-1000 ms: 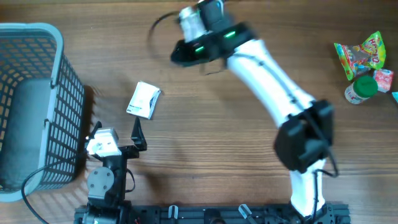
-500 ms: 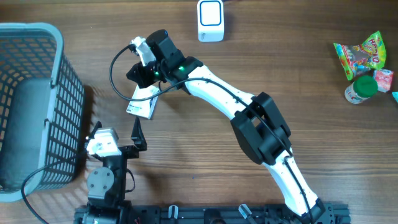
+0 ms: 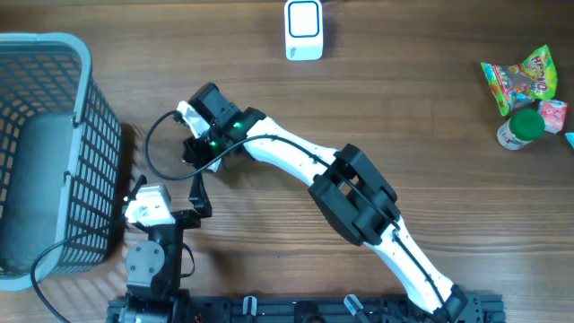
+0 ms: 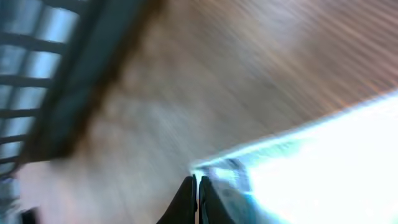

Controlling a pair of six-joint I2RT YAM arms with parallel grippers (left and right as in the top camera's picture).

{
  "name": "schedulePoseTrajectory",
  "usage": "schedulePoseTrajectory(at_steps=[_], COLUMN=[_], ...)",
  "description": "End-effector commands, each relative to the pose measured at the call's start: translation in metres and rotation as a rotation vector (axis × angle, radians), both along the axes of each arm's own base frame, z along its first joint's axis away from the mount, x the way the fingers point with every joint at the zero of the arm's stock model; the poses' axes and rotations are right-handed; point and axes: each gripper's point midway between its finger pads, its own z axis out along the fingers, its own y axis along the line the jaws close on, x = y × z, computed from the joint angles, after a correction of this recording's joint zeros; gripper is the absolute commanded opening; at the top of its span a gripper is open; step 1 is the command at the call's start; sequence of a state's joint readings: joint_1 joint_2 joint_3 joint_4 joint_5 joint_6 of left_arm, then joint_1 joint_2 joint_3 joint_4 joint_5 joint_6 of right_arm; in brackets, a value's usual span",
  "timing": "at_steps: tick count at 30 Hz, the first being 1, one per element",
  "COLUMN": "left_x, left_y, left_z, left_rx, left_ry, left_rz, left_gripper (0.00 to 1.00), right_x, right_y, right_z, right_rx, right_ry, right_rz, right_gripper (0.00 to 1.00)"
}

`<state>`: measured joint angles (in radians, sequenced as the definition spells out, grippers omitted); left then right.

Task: Scan the item barcode
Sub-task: 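Reach the right gripper to the white box and grasp it, then lift the white box and hold it below the scanner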

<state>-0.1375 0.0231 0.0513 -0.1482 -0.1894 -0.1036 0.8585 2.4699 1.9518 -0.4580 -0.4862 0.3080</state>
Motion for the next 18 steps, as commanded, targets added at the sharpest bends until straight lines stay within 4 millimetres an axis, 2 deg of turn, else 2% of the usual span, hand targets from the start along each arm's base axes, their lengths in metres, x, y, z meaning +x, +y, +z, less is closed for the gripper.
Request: schedulePoseTrajectory(at_steps=[1,6,8,10,13,18], left_x=[0.000,0.000,0.000,0.000,0.000,0.000], left_y=[0.001,0.001,0.001,0.001,0.001,0.001], left_z=[-0.001,-0.001,-0.001,-0.001,-0.001,-0.001], left_rx=[-0.009,-0.009,-0.009,-0.009,-0.009,-0.009], left_ry=[-0.003,-0.003,-0.003,-0.003,-0.003,-0.003], left_rz=[0.007,0.007,0.007,0.006,0.007,0.007], left_gripper=[1.00,1.00,1.00,1.00,1.00,1.00], right_x=[0.024,0.020,0.023,0.027,0.031,0.027], right_y=[-0.032,-0.066,-0.088,-0.113,-0.158,-0.210], right_z=[-0.031,-0.047,-0.048,-0.043,-0.025,0.008], right_rx=[-0.187,-0.359,-0.447,-0.539,-0.675,-0.765], right_ry=[-0.093,-0.081,-0.089,-0.094,-0.097,-0.006], right_rz=[-0.104,-0.142,-0.173,-0.205,-0.255,-0.316], right_gripper=[0.05,0.04,0.05,0.04,0.04,0.04])
